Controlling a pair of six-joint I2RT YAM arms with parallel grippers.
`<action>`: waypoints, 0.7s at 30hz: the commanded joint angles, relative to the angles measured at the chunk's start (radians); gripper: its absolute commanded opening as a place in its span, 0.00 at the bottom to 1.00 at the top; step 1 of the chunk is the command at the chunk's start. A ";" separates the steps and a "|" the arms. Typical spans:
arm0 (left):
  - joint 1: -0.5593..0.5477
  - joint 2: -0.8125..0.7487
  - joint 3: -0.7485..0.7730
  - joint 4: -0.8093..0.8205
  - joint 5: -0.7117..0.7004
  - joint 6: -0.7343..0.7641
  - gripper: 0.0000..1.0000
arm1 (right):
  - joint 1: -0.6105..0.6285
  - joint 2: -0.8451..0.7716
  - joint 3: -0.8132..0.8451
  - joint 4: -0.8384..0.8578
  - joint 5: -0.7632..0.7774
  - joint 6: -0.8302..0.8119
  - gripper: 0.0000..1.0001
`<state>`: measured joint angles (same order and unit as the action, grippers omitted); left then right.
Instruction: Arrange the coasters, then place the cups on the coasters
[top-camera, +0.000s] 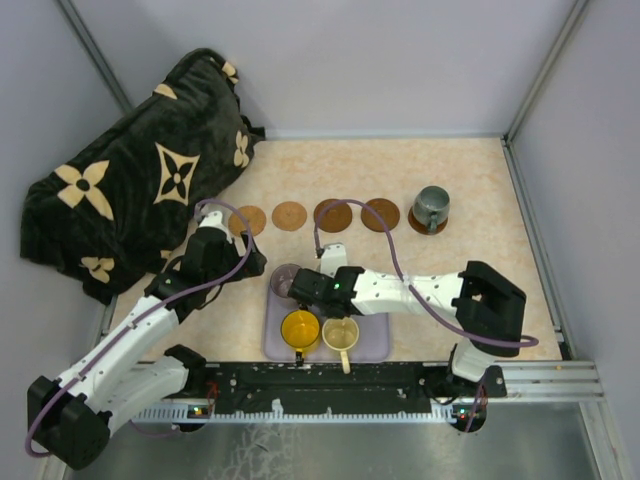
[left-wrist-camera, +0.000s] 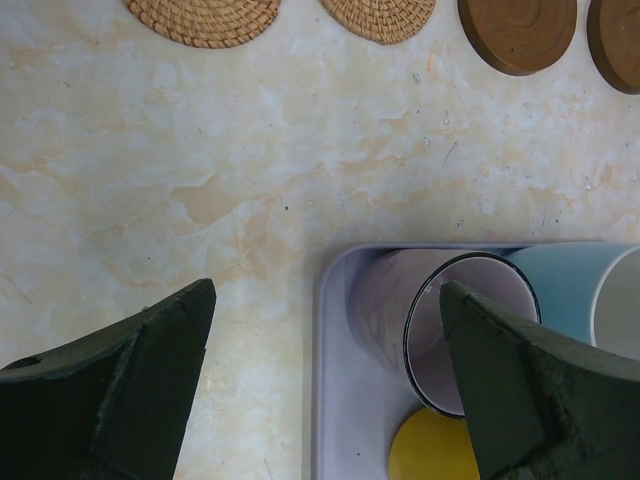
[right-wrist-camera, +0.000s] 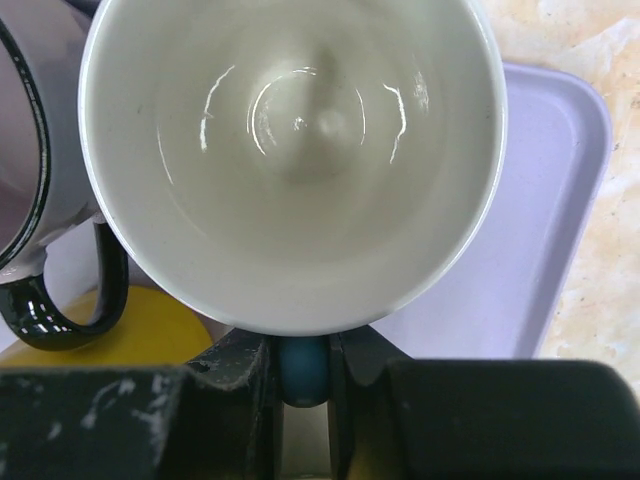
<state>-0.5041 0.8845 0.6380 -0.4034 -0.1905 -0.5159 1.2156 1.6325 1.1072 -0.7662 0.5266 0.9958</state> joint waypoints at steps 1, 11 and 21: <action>-0.004 -0.001 -0.006 0.024 0.008 0.010 0.99 | 0.010 -0.011 0.051 -0.024 0.130 -0.013 0.00; -0.004 -0.002 -0.008 0.027 0.005 0.012 0.99 | -0.026 -0.130 0.053 0.070 0.316 -0.197 0.00; -0.004 0.037 0.009 0.045 0.001 0.026 0.99 | -0.303 -0.287 -0.032 0.354 0.231 -0.490 0.00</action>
<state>-0.5041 0.9020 0.6376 -0.3885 -0.1909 -0.5144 1.0294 1.4288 1.0760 -0.6106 0.7185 0.6624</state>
